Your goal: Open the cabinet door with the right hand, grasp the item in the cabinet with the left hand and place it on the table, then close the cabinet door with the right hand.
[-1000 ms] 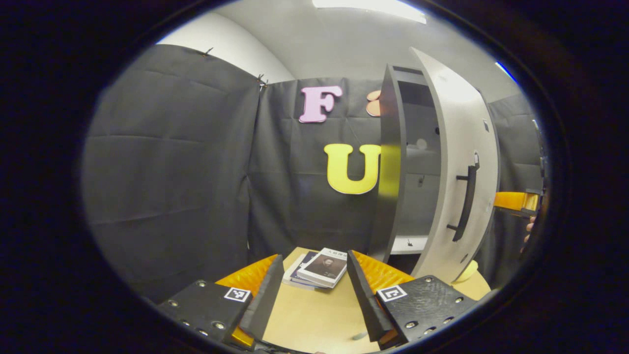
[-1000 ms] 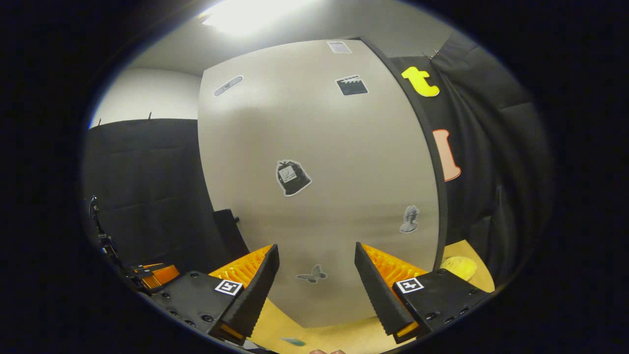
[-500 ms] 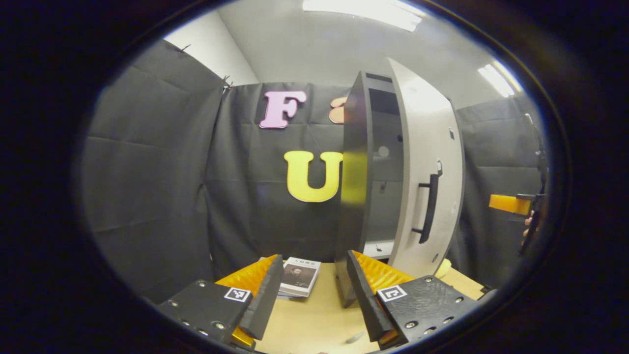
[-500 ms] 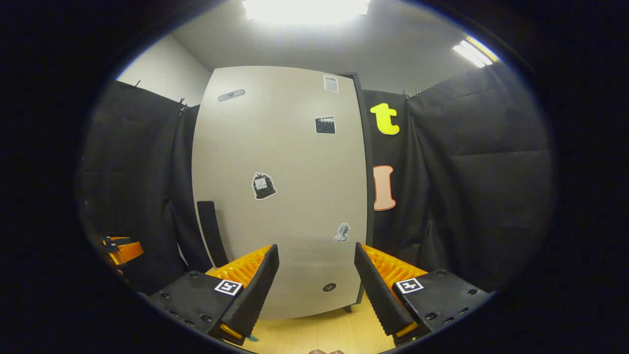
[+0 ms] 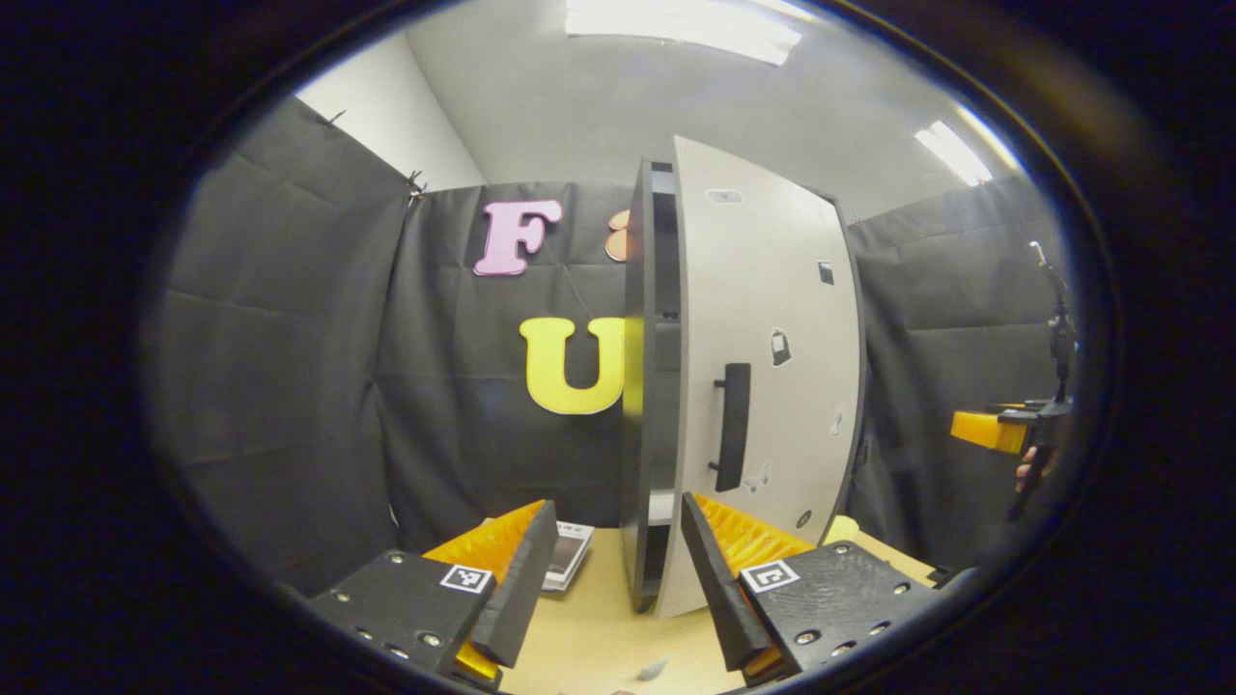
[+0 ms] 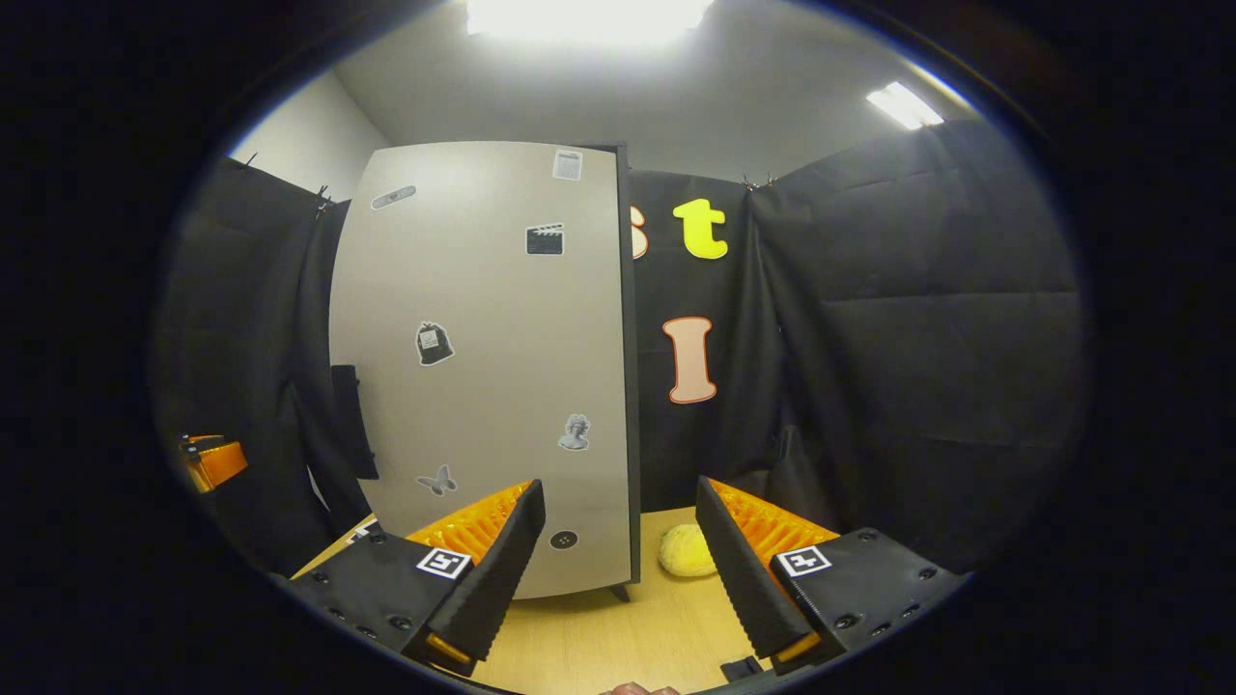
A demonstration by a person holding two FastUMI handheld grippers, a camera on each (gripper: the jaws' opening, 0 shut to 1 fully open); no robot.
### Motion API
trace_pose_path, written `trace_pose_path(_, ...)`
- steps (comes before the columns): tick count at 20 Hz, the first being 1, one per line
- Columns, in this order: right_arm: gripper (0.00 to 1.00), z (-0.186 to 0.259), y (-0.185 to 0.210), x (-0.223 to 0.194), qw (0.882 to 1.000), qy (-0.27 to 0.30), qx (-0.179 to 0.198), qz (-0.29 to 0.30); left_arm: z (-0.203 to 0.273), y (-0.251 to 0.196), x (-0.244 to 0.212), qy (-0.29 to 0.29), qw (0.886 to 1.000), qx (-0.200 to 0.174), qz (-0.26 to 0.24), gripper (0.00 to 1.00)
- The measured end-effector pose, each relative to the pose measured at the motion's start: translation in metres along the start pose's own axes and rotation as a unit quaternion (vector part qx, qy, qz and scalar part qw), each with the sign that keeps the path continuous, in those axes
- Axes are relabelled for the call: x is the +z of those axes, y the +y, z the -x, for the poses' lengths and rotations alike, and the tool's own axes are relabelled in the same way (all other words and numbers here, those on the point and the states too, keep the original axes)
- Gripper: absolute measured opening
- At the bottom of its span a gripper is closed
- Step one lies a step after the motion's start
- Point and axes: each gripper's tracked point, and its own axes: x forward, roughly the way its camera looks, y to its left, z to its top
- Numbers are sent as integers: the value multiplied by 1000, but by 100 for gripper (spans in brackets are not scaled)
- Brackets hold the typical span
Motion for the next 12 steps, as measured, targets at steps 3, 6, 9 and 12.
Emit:
trace_pose_path(3, 99, 1, -22, 2, 999, -6, 35, 1, 13, -28, -7, 1, 1000, 19, 14, 77)
trace_pose_path(6, 98, 4, -38, 5, 998, -16, 63, 7, 26, -40, -13, 2, 998, 58, 30, 77)
trace_pose_path(9, 98, 3, -42, 3, 996, -13, 88, 15, 36, -44, -19, 11, 995, 87, 48, 77)
trace_pose_path(12, 98, 3, -42, 0, 995, -16, 94, 22, 38, -37, -23, 24, 994, 102, 28, 77)
